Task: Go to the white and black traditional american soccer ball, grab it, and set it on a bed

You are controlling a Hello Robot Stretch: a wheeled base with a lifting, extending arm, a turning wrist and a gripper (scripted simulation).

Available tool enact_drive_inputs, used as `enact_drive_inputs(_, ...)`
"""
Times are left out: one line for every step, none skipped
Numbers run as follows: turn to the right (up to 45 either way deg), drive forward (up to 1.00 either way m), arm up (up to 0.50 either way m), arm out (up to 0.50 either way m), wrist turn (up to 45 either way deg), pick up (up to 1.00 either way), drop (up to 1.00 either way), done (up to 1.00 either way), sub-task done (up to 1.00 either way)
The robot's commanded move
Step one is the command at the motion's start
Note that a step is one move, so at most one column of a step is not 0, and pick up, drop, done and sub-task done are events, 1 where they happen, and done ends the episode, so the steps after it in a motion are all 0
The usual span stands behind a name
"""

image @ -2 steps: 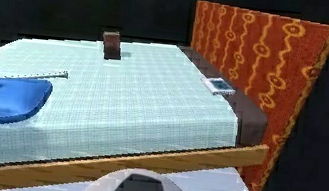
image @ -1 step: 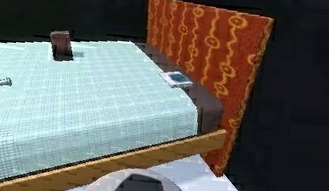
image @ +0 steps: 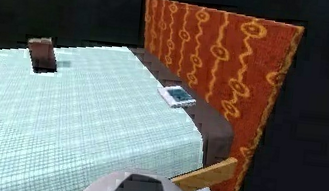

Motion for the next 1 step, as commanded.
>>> enact_drive_inputs(-21.0,0.00,0.00,0.00,0.0,0.00,0.00,0.00,0.00)
